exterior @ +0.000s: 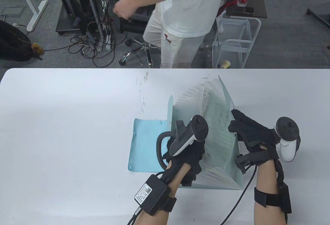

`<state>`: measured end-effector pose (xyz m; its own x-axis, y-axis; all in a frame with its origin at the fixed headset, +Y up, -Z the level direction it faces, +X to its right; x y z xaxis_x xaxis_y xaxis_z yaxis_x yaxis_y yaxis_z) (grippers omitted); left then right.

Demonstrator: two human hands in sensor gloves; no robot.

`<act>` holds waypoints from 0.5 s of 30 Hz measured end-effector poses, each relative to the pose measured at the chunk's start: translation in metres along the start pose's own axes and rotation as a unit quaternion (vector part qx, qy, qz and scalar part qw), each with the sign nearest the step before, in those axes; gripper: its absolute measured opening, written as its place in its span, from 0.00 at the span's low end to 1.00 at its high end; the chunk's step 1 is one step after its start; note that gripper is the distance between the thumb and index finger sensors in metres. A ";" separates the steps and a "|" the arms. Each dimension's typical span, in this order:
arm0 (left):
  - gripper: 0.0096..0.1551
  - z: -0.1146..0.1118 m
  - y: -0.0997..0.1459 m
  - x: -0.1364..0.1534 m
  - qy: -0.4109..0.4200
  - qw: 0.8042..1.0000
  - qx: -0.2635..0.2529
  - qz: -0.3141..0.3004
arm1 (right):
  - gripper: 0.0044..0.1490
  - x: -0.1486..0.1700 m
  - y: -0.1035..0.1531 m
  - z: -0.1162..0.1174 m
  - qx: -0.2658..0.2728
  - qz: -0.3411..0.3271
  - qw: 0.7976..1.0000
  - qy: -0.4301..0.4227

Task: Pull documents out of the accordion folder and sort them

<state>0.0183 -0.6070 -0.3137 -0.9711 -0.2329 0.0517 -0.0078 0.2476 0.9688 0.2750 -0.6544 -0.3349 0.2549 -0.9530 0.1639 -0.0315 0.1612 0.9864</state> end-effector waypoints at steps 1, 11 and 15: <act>0.23 -0.002 -0.001 0.000 -0.002 1.000 0.001 0.001 | 0.45 0.000 0.000 0.000 0.000 0.000 1.000 0.000; 0.22 -0.011 -0.006 -0.003 -0.037 0.999 -0.009 0.004 | 0.45 -0.001 -0.001 0.006 0.004 -0.001 1.000 0.016; 0.21 -0.003 -0.005 0.003 -0.018 1.000 -0.005 0.013 | 0.45 -0.002 -0.001 0.006 0.002 -0.001 1.000 0.016</act>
<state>0.0160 -0.6114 -0.3173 -0.9788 -0.1926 0.0693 0.0208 0.2434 0.9697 0.2684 -0.6547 -0.3359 0.2865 -0.9444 0.1615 -0.0357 0.1579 0.9868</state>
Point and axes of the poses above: the tracker on the back of each hand, its own x axis roughly to the little-finger side, its own y axis roughly from the fingertips to the wrist, z = x × y, the point moved 2 cm from there along -y, roughly from the wrist to the fingertips, and after that the axes turned 8 degrees about z, right-handed, at the moved point
